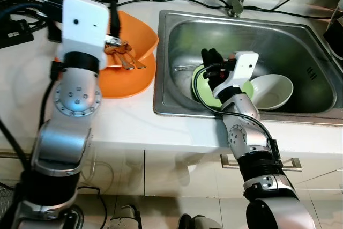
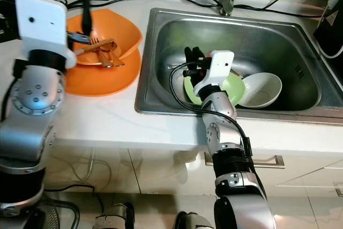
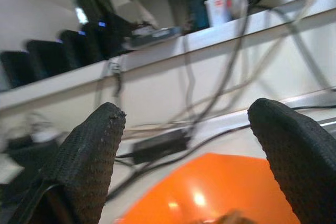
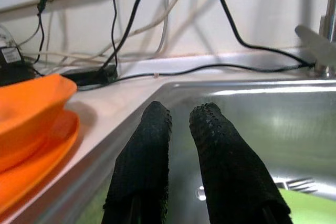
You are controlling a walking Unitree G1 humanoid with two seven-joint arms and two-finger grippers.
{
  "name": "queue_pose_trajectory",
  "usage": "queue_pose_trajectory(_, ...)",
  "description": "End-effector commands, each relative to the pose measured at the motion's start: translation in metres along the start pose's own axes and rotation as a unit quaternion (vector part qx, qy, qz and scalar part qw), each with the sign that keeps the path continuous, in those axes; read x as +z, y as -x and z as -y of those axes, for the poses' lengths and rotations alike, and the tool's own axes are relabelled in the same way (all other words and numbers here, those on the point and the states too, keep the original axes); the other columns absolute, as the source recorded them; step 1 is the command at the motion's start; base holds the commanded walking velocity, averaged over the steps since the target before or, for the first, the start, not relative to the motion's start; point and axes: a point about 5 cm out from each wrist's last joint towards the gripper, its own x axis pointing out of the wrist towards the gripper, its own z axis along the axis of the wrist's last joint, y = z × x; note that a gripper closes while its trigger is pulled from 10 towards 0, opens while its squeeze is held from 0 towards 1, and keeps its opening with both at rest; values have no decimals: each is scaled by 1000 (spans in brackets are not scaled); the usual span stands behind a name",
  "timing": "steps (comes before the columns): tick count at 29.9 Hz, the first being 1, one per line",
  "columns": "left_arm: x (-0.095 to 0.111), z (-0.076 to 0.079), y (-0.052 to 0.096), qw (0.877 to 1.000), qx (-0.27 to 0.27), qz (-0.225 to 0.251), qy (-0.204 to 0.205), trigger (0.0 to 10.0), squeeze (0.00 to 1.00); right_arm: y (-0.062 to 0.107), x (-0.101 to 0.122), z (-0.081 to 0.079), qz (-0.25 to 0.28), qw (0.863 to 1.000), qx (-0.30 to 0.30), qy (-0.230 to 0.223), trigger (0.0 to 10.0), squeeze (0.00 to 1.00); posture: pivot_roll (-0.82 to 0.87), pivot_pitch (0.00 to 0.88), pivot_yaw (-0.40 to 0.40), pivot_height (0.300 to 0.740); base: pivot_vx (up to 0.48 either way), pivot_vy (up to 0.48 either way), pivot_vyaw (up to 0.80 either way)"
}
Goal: Kitchen organization
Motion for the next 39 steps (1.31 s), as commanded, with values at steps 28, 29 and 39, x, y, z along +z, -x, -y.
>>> queue_pose_trajectory(28, -34, 19, -7, 997, 19, 41, 68, 10000, 0, -12, 59, 14, 123, 989, -18, 77, 10000, 0, -22, 60, -34, 740, 0, 0, 0)
queue_pose_trajectory(29, -33, 19, -7, 996, 20, 45, 68, 10000, 0, -12, 58, 14, 122, 989, -18, 77, 10000, 0, -21, 62, -32, 740, 0, 0, 0)
queue_pose_trajectory(39, -31, 14, -7, 996, 34, 57, 64, 10000, 0, -10, 53, 15, 113, 990, -19, 78, 10000, 0, -11, 67, -33, 740, -56, 0, 0)
